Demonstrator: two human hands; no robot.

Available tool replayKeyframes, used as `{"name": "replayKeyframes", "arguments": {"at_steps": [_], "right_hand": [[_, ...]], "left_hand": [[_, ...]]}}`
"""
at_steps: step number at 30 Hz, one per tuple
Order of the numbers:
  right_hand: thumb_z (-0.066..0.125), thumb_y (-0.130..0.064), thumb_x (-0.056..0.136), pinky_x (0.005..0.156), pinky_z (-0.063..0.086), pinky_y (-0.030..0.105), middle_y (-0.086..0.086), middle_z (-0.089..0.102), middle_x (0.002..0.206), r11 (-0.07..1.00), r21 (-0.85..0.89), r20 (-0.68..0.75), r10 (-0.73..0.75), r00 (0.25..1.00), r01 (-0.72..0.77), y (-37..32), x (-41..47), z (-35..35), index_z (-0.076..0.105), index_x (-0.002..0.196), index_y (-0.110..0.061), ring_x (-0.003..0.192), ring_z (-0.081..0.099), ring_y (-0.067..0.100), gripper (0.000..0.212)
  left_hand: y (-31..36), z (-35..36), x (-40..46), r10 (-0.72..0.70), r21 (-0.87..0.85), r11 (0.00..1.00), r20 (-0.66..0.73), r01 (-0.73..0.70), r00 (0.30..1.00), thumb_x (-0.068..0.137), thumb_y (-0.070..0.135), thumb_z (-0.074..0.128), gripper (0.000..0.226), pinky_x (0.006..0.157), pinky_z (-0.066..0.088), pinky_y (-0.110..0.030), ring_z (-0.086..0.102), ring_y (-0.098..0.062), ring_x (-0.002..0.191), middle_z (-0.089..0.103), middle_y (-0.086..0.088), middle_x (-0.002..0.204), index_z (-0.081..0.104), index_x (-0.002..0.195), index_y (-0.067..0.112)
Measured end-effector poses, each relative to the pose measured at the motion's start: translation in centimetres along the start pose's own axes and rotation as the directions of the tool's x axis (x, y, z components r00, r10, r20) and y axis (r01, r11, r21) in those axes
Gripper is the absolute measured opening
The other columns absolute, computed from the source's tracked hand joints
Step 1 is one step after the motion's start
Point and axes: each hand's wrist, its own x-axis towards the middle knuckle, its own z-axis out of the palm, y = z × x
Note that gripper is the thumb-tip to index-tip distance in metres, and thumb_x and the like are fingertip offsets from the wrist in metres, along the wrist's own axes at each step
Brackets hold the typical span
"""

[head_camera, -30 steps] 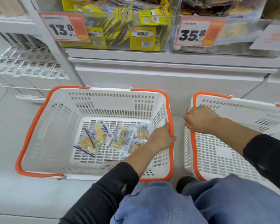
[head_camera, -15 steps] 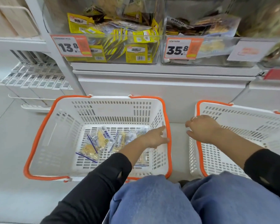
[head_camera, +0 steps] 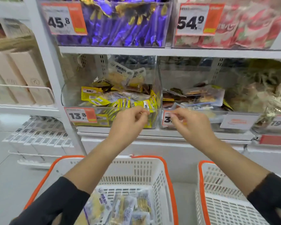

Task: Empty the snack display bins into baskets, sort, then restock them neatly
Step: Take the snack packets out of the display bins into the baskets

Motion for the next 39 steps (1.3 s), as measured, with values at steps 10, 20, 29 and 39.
{"name": "replayKeyframes", "arguments": {"at_steps": [10,20,29,39], "right_hand": [[0.067,-0.053,0.082,0.104,0.038,0.034,0.006,0.037,0.150,0.872,-0.382,0.609,0.488,0.625,-0.307,13.6,9.0,-4.6,0.028,0.150,-0.024,0.135,0.038,0.025,0.084],[0.058,-0.069,0.074,0.120,0.014,0.038,-0.003,-0.012,0.161,0.680,-0.372,0.774,0.603,0.193,-0.632,20.1,8.6,-4.2,-0.013,0.152,-0.017,0.149,-0.001,0.020,0.118],[0.075,-0.057,0.071,0.098,0.044,0.034,0.004,0.054,0.132,0.784,-0.297,0.719,0.559,0.414,-0.545,20.6,8.6,-2.6,0.023,0.146,-0.011,0.118,0.051,0.022,0.103],[0.074,-0.082,0.044,0.098,0.048,0.037,-0.010,0.055,0.124,0.784,-0.391,0.785,0.558,0.270,-0.483,20.5,8.9,-3.9,0.054,0.128,-0.026,0.113,0.054,0.015,0.103]], "left_hand": [[7.8,6.6,10.5,0.294,0.261,0.886,0.321,-0.383,0.900,0.094,0.021,0.055,0.032,0.094,0.045,-0.034,0.058,-0.023,0.111,0.064,-0.006,0.121,0.060,0.125,0.017],[8.2,14.1,16.0,-0.486,0.646,0.755,0.665,-0.111,0.568,0.090,0.063,0.050,0.079,0.099,0.040,-0.039,0.044,-0.030,0.130,0.038,-0.009,0.150,0.036,0.147,0.010],[8.3,13.9,16.6,-0.496,0.634,0.766,0.689,-0.107,0.528,0.097,0.049,0.047,0.068,0.106,0.029,-0.030,0.027,-0.022,0.144,0.024,-0.005,0.159,0.030,0.150,0.010],[7.6,13.4,16.5,-0.471,0.626,0.776,0.655,-0.076,0.591,0.088,0.061,0.051,0.081,0.110,0.028,-0.036,0.030,-0.026,0.142,0.029,-0.007,0.157,0.035,0.148,0.008]]}}
